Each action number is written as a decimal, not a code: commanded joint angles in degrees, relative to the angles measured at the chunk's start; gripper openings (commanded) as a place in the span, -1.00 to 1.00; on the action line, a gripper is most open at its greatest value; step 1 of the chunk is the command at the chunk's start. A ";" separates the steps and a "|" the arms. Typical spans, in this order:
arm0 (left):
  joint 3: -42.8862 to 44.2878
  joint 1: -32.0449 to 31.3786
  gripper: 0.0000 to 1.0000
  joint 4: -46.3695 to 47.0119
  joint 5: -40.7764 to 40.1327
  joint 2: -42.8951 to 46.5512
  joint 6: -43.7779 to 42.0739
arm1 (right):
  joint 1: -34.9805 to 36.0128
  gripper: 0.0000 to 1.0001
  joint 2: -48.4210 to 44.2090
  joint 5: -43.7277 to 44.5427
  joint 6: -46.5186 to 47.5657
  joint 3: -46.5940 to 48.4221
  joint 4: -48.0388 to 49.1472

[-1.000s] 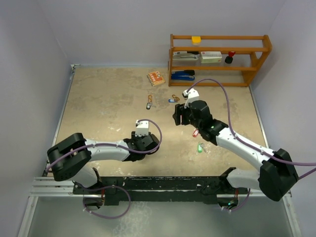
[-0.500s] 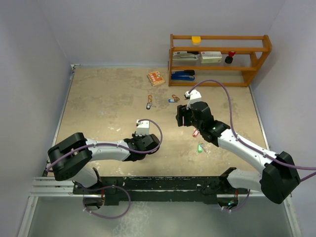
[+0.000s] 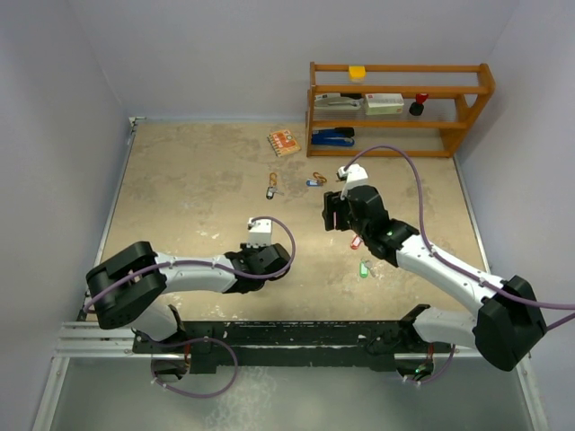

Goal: Put the keys on the keyring

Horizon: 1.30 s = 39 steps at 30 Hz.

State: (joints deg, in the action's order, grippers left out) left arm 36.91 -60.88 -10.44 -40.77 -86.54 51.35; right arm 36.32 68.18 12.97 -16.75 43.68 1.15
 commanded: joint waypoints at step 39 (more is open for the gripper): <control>11.31 4.98 -1.00 1.21 -2.16 4.71 -7.85 | -16.54 0.04 13.33 -5.83 -6.30 -2.83 -5.02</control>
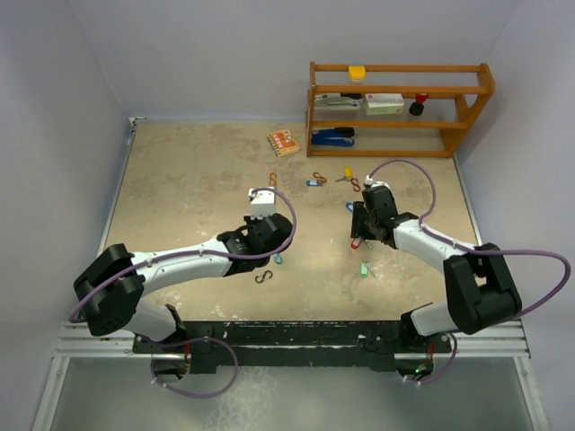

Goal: Put the keys on the keyring

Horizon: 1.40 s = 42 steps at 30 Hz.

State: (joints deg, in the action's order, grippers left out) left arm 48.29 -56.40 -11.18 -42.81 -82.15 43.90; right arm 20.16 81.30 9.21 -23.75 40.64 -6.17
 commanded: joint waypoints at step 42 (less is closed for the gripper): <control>-1.41 1.30 -1.00 3.08 1.14 0.04 -0.39 | -1.13 0.13 -5.38 -1.14 -1.98 -0.48 -4.67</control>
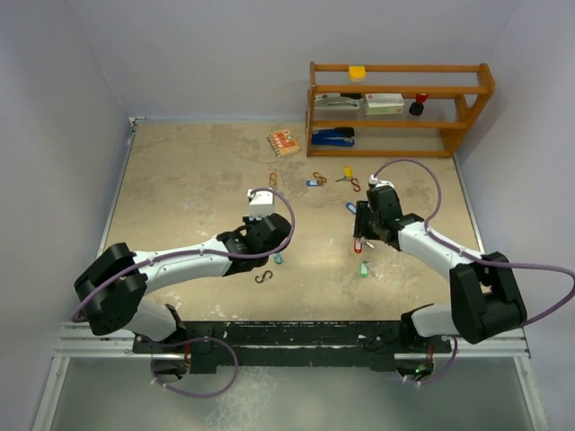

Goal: Put the keys on the keyring

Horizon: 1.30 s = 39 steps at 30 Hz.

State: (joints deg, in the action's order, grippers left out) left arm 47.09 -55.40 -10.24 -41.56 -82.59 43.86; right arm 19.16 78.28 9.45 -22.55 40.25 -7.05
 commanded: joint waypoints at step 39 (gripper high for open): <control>-3.25 1.90 -1.00 3.03 0.31 2.89 -0.55 | -0.01 0.30 7.21 -15.45 -8.81 -3.65 11.80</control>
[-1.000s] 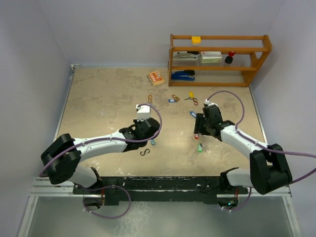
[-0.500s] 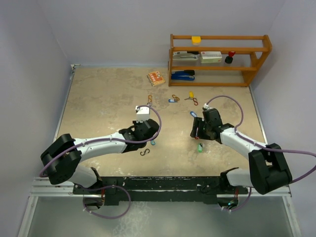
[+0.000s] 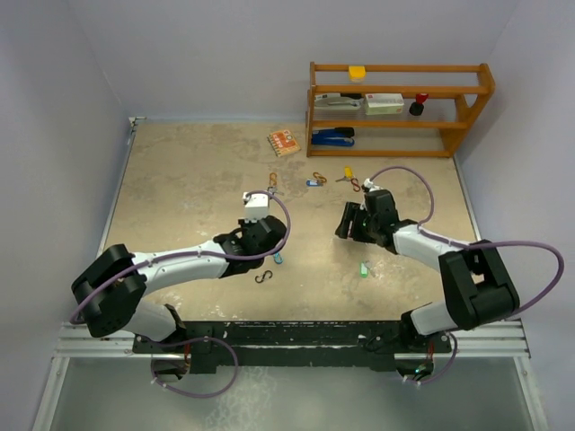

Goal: Put the keys on the keyring

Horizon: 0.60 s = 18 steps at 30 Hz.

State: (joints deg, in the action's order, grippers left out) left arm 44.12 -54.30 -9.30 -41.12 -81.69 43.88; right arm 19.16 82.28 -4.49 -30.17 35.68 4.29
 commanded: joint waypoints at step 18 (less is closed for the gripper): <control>0.06 1.66 -1.00 2.75 1.35 1.43 -0.81 | 1.58 0.27 -8.00 10.02 2.16 6.94 -10.47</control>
State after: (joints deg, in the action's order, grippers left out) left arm 44.12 -52.93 -8.78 -40.16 -81.28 43.81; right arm 20.73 75.18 0.01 -28.56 39.24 1.21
